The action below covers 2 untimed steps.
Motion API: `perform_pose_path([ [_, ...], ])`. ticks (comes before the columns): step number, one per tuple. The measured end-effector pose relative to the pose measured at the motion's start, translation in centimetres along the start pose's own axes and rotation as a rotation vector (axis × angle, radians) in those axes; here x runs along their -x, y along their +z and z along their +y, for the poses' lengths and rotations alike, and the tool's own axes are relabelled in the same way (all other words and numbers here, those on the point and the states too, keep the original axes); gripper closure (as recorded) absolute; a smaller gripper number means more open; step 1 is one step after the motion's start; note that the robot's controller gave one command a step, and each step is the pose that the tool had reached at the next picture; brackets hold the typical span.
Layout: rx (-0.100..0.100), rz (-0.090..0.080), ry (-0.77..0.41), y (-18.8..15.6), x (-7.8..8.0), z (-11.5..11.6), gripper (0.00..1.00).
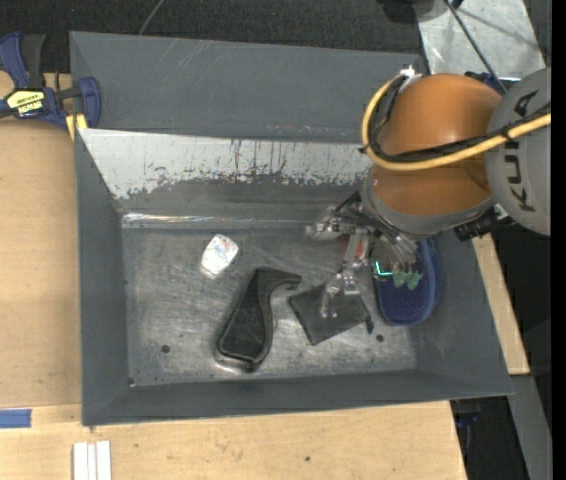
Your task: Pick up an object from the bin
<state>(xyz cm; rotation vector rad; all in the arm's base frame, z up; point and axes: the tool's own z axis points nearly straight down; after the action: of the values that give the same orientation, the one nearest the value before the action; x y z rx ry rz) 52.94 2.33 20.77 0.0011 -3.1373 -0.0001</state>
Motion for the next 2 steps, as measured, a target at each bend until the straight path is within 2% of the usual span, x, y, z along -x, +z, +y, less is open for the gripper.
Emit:
perform_pose_path([
  [1,0.000,0.000,0.163,11.55,2.11,-0.24,0.00],
  [2,0.001,-0.009,0.163,11.09,2.33,-0.24,1.00],
])
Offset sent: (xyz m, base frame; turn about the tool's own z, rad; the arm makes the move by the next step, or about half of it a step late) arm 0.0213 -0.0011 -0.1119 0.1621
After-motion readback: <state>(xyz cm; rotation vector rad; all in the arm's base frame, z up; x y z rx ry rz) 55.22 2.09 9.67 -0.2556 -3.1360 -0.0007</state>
